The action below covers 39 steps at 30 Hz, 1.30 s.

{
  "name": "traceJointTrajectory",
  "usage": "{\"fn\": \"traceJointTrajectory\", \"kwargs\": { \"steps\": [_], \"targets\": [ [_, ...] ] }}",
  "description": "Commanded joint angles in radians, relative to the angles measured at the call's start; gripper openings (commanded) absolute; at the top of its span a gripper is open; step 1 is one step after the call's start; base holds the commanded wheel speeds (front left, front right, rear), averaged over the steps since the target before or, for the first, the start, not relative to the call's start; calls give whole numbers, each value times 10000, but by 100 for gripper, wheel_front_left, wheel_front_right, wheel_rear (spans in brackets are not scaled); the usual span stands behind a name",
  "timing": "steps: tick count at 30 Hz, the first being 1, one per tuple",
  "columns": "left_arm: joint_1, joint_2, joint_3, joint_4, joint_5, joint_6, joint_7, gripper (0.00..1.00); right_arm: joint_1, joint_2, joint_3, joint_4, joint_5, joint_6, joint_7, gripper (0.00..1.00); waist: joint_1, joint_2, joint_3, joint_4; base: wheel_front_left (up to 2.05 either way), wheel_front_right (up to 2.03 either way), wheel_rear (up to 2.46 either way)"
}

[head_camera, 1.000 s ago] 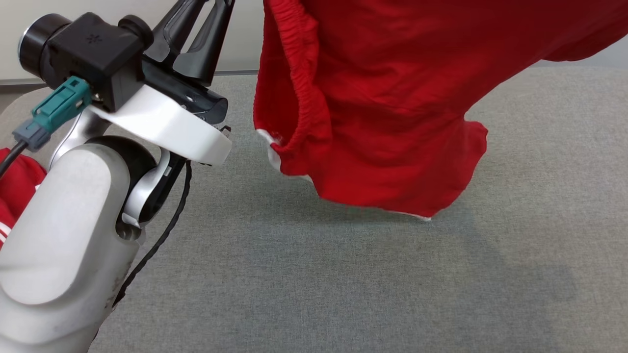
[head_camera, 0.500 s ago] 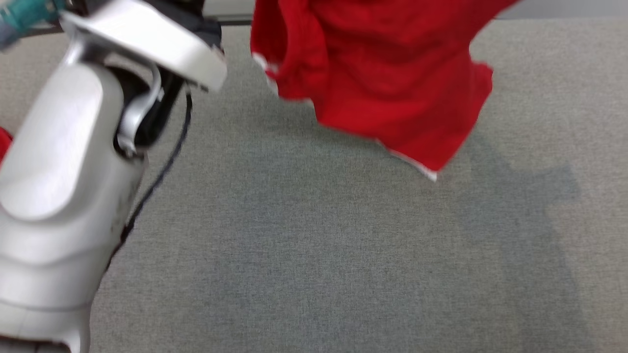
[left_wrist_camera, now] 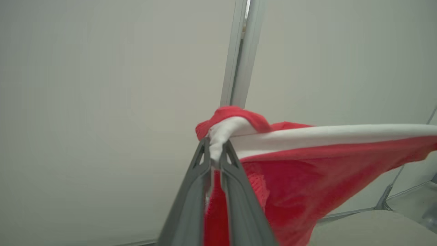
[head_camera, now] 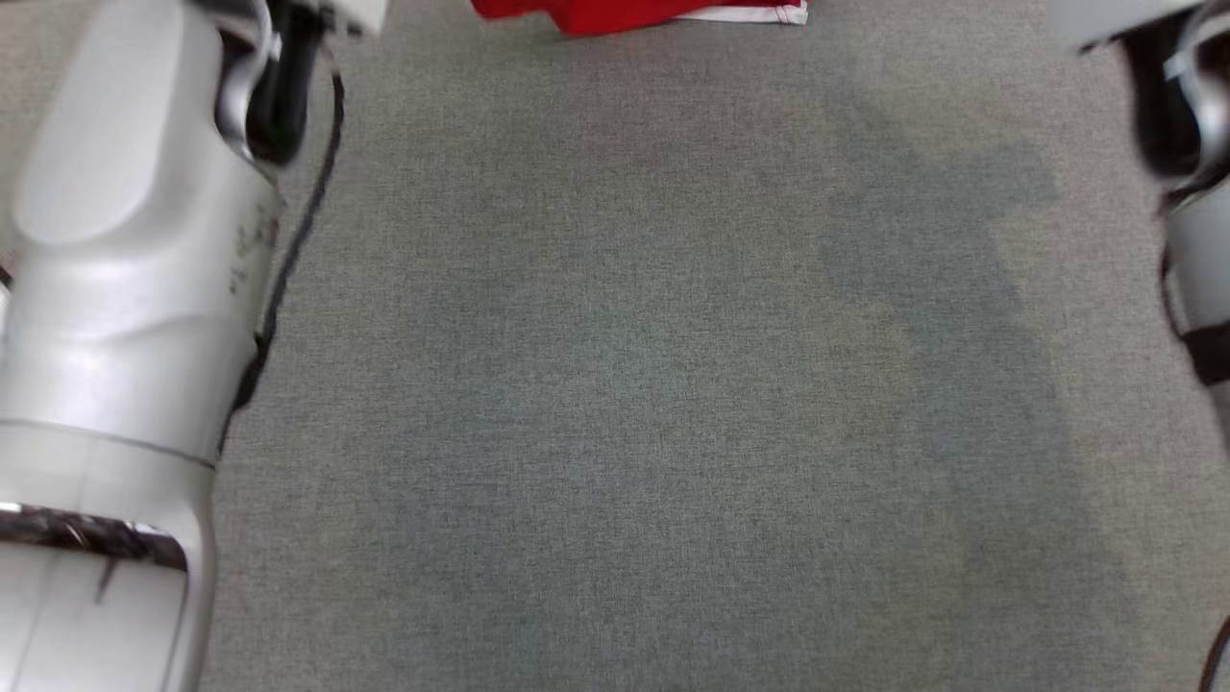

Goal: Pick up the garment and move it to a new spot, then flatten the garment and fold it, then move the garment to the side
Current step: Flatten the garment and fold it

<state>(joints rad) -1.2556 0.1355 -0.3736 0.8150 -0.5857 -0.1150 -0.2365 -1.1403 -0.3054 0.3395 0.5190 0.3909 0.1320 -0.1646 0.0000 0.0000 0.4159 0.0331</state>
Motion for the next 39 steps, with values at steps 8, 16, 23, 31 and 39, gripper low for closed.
{"fn": "traceJointTrajectory", "kwargs": {
  "steps": [8, 16, 23, 31, 39],
  "targets": [
    [2084, -420, 378, 2275, -663, -119, -294, 0, 1703, 591, 1133, 2269, 1066, -27, -819, 0, 0, 0, 108, -11, 0, 0, 0],
    [4038, -648, 913, 1673, -430, -144, -304, 0, 3438, 707, 1424, 2746, 1850, -27, -1031, 0, 0, 0, -181, -39, 0, 0, 0],
    [6130, -570, 991, 225, 329, -139, -297, 0, 6089, 547, 627, 1056, 1737, -27, -1021, 0, 0, 0, -1057, -50, 0, 0, 0],
    [8816, -132, 1302, -1868, 859, 47, -302, 0, 9413, 484, -783, -1179, 1054, -53, -1027, 0, 0, 0, -2188, -32, 0, 0, 0],
    [11196, 283, 1630, -3980, 720, 914, 60, 0, 11845, 806, -1757, -3210, 432, -93, -70, 0, 0, 0, -3024, 49, 0, 0, 0]
  ]
}}
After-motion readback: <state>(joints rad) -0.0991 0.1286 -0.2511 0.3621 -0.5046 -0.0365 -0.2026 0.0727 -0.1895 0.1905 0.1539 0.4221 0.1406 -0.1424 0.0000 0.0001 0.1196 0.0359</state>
